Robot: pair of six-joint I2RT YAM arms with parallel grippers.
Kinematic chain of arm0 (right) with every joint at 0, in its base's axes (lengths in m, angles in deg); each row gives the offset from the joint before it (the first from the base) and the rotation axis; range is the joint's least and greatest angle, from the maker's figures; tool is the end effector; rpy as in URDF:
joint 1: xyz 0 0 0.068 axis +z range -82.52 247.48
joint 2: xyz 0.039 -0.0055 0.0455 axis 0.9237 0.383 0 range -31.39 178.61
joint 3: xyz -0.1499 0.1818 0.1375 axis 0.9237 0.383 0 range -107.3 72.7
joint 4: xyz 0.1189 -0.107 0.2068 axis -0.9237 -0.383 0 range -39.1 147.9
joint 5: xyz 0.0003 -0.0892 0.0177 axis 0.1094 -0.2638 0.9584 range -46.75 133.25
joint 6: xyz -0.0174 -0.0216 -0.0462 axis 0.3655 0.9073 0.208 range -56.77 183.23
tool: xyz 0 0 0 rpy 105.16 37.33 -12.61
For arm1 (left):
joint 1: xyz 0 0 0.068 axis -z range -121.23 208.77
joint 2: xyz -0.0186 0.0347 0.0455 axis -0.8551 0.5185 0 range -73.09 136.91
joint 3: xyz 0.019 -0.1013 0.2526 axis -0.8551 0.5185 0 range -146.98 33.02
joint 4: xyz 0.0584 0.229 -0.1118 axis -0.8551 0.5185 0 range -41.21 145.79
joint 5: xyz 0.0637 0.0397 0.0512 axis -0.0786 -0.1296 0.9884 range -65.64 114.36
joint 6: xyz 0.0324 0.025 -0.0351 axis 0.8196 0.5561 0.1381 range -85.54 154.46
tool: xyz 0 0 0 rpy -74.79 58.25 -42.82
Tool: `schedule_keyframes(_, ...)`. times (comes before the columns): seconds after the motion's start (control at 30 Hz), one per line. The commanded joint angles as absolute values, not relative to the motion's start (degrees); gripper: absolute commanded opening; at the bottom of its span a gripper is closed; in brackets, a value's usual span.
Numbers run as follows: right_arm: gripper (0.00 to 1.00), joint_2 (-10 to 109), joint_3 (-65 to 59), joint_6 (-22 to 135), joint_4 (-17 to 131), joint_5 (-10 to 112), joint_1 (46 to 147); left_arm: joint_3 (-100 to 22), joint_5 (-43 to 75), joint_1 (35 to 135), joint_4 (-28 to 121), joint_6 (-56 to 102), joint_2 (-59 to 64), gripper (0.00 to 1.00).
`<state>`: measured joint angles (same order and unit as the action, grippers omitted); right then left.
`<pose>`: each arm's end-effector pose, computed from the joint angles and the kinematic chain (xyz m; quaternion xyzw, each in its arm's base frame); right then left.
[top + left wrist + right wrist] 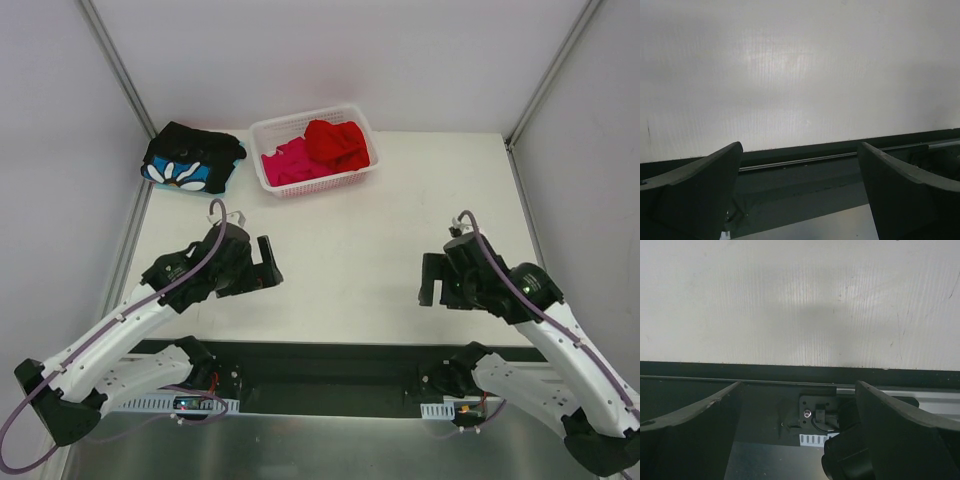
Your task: Fold and stack the t-shirts
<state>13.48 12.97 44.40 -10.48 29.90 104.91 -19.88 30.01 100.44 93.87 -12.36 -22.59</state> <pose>0.0994 0.0658 0.3333 -0.1166 0.9368 0.0493 0.3262 0.1329 -0.1136 0.3132 -0.0609 0.9130 -0.2473 0.3186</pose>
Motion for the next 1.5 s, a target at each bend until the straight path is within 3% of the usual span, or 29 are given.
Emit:
schedule_keyframes(0.0, 0.96, 21.2, 10.3, 47.7, -6.4, 28.2, 105.2, -22.5, 33.2, 101.0, 101.1, -14.9, -24.0, 0.99)
schedule_keyframes(0.2, 0.96, 38.8, -3.8, 53.1, -1.8, 37.2, 102.2, -24.2, 31.1, 101.0, 103.4, -15.0, -22.4, 0.99)
schedule_keyframes(0.33, 0.96, 58.9, -20.8, 56.4, -3.1, 44.9, 99.2, -25.4, 30.3, 101.0, 103.5, -13.4, -21.9, 0.99)
schedule_keyframes(0.47, 0.96, 78.8, -48.3, 60.3, -12.3, 50.3, 98.2, -25.8, 29.5, 101.0, 103.3, -13.2, -22.7, 0.99)
schedule_keyframes(0.57, 0.96, 88.7, -57.4, 62.7, -17.5, 55.7, 98.2, -25.1, 28.4, 100.9, 103.1, -12.7, -23.7, 0.99)
schedule_keyframes(0.93, 0.96, 88.8, -50.6, 75.5, -4.0, 62.8, 98.2, -22.4, 26.9, 100.9, 101.5, -12.2, -25.6, 0.99)
schedule_keyframes(1.17, 0.96, 88.5, -50.8, 78.4, 2.0, 61.0, 97.1, -21.6, 25.9, 101.0, 99.8, -12.3, -24.0, 0.99)
schedule_keyframes(1.47, 0.96, 89.5, -47.9, 79.8, 23.7, 54.9, 96.8, -21.4, 25.2, 101.0, 98.8, -11.9, -21.5, 0.99)
